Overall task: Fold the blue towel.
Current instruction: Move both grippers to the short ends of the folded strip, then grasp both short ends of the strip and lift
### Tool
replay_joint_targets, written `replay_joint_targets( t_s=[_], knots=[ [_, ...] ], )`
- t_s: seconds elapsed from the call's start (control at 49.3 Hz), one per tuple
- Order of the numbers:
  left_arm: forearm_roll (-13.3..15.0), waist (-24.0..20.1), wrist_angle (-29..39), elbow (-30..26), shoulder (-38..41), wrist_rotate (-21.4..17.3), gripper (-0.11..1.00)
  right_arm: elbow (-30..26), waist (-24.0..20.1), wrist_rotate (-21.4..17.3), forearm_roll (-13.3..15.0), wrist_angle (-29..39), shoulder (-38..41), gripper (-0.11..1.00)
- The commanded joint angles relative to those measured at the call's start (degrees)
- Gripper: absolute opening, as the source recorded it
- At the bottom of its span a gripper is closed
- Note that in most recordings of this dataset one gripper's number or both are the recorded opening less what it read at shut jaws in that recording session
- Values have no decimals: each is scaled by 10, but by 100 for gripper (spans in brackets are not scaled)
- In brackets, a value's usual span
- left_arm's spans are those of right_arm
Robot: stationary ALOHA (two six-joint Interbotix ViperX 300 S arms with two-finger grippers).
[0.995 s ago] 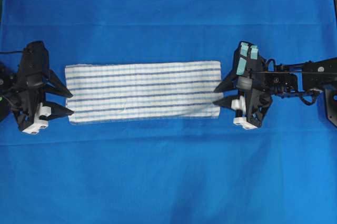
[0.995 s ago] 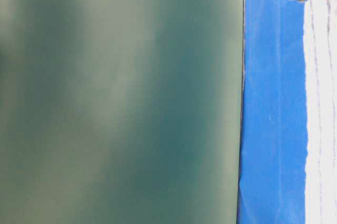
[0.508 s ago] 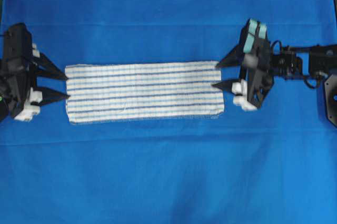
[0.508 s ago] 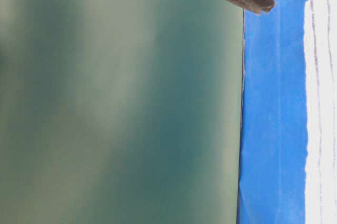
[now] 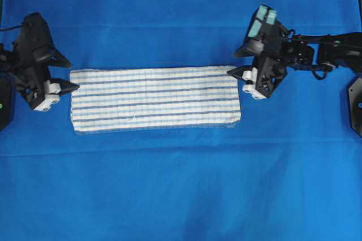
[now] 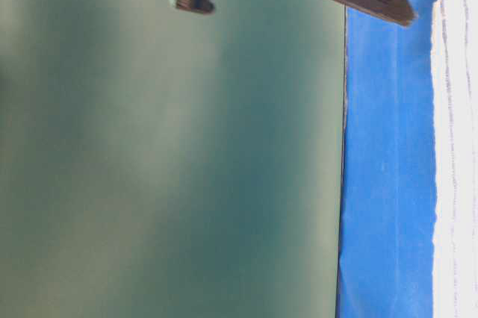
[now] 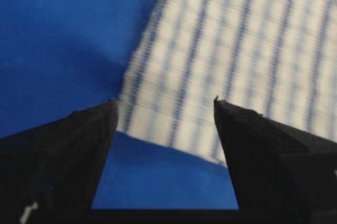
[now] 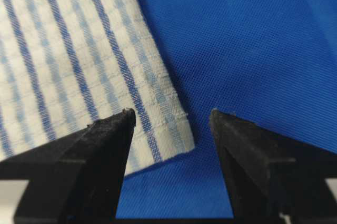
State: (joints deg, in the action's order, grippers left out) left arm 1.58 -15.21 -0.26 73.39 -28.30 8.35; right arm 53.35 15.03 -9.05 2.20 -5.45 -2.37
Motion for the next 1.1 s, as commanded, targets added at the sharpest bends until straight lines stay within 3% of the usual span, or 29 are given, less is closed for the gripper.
replay_joint_targets(
  t_s=[0.0, 0.183, 0.589, 0.69, 0.873, 0.914, 1.076],
  knots=[
    [-1, -10, -29, -3, 34, -2, 69, -16, 6, 1, 3, -16, 19, 65],
    [-2, -25, -36, -11, 82, -2, 70, -26, 17, 2, 4, -30, 67, 65],
    [-1, -36, -23, -15, 86, 2, 66, -26, 22, 3, 4, -29, 78, 64],
    [-1, -36, -8, -18, 88, 2, 47, -27, 19, 4, 4, -19, 77, 58],
    [-1, -36, 12, -22, 92, -1, 3, -27, 18, 11, 6, 0, 65, 10],
    [-2, -36, 13, -22, 91, 0, 1, -26, 18, 11, 6, 2, 60, 5],
    [-1, -36, 14, -21, 89, 1, 1, -23, 18, 11, 6, 4, 43, 5]
  ],
)
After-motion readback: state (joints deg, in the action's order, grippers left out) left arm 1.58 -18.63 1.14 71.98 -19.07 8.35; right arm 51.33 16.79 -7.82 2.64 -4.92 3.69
